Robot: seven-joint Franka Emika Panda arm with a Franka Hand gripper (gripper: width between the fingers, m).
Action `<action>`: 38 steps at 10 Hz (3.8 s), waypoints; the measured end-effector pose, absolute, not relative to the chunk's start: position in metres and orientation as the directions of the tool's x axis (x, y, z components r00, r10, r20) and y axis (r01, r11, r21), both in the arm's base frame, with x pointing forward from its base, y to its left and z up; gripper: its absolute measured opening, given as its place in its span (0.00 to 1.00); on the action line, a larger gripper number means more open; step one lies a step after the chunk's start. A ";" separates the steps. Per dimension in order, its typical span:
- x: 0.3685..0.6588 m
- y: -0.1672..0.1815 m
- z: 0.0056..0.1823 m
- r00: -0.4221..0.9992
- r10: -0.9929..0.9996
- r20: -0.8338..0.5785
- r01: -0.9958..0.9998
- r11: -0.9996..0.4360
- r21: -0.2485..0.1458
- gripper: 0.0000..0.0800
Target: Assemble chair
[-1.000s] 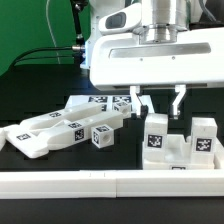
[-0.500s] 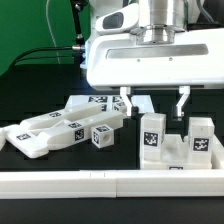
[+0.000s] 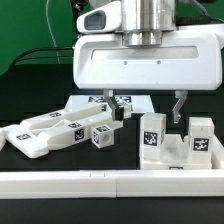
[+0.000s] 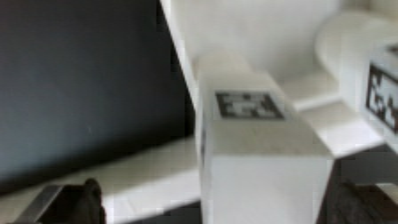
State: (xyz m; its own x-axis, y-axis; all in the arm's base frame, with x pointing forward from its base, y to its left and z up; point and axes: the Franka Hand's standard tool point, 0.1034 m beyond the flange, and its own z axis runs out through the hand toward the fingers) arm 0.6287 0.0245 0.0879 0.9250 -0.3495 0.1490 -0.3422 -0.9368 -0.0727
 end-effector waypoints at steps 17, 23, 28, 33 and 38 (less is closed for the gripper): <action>0.636 0.039 0.085 0.152 -0.985 -0.086 -0.981 -0.139 -0.138 0.43; 0.640 0.042 0.090 0.786 -0.619 0.003 -0.616 -0.782 -0.094 0.81; 0.644 0.040 0.082 0.933 -0.354 0.068 -0.350 -0.935 -0.065 0.66; 0.645 0.040 0.083 0.755 -0.654 0.041 -0.650 -0.755 -0.088 0.35; 0.649 0.038 0.085 0.093 -0.993 -0.075 -0.988 -0.083 -0.131 0.35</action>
Offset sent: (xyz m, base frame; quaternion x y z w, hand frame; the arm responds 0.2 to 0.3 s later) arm 0.0000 0.0000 0.0000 0.0000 0.0000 0.0650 0.9979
